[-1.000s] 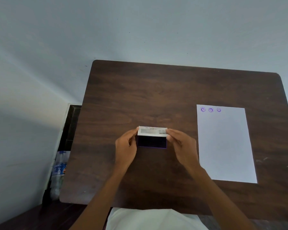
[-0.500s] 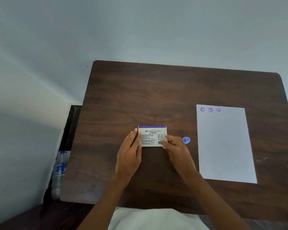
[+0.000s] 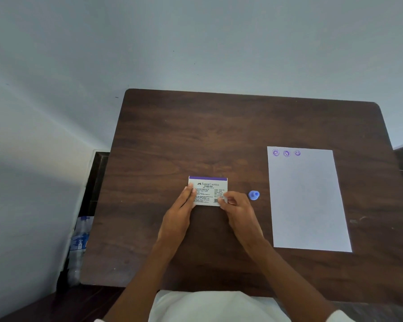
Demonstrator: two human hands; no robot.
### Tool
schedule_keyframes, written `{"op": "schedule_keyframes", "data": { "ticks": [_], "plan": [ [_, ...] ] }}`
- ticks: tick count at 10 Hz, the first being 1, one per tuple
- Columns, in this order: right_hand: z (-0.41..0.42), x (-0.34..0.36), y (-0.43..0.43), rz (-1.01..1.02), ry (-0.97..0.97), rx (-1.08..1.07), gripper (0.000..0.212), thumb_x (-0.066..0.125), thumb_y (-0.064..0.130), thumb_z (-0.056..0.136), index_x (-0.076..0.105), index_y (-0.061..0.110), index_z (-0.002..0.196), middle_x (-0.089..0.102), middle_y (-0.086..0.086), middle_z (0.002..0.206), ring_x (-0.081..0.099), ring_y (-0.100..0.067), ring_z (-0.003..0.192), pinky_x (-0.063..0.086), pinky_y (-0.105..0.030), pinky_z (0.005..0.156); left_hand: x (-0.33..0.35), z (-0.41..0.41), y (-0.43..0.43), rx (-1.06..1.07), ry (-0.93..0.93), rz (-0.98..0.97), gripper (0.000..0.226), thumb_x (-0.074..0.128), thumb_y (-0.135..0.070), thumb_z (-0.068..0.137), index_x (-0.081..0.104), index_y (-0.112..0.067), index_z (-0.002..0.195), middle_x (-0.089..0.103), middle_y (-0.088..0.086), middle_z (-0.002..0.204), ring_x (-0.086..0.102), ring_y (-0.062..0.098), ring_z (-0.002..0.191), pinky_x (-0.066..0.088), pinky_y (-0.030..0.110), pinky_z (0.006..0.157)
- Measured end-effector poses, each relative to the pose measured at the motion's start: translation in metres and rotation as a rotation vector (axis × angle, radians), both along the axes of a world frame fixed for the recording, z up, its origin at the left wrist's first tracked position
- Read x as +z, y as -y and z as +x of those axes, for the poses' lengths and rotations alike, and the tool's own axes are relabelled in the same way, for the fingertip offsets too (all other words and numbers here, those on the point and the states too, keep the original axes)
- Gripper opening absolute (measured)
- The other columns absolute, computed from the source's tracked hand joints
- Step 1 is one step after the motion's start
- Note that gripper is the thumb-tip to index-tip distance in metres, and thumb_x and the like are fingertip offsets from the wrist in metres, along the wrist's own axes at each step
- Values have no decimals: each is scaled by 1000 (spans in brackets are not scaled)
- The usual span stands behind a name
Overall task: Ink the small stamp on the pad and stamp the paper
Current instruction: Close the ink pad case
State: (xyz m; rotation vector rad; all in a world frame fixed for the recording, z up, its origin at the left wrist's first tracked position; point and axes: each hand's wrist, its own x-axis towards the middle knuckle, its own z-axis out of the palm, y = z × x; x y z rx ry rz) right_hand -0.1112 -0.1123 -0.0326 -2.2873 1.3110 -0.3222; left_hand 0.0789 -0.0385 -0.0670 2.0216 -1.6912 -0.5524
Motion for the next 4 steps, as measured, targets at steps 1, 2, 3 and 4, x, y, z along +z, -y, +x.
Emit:
{"op": "schedule_keyframes", "data": {
  "ticks": [1, 2, 3, 4],
  "plan": [
    [-3, -2, -1, 45, -35, 33, 38, 67, 33, 88, 57, 23, 123, 54, -4, 132, 51, -16, 122, 52, -39, 99, 8, -4, -1, 13, 57, -32, 48, 56, -16, 97, 43, -10, 143, 38, 7, 152, 34, 20, 140, 48, 42, 103],
    [-17, 4, -2, -184, -29, 49, 41, 65, 22, 90, 55, 12, 128, 55, -11, 132, 50, -21, 122, 56, -35, 92, 17, -14, -3, 4, 168, -98, 53, 45, -29, 99, 36, -9, 147, 34, 10, 154, 26, 24, 144, 35, 41, 113],
    [-38, 18, 2, -330, -26, -210, 37, 53, 27, 97, 52, 13, 131, 55, -9, 136, 44, -24, 130, 49, -37, 99, 26, -29, 1, -49, 241, -151, 58, 46, -30, 98, 29, -7, 149, 25, 12, 157, 18, 27, 147, 24, 45, 118],
    [-65, 31, 16, -294, -141, -366, 60, 55, 40, 93, 35, 17, 145, 37, -8, 153, 26, -26, 144, 34, -42, 112, 36, -52, 17, -72, 242, -161, 63, 44, -32, 97, 22, -11, 152, 17, 9, 160, 13, 26, 148, 21, 46, 118]
  ]
}}
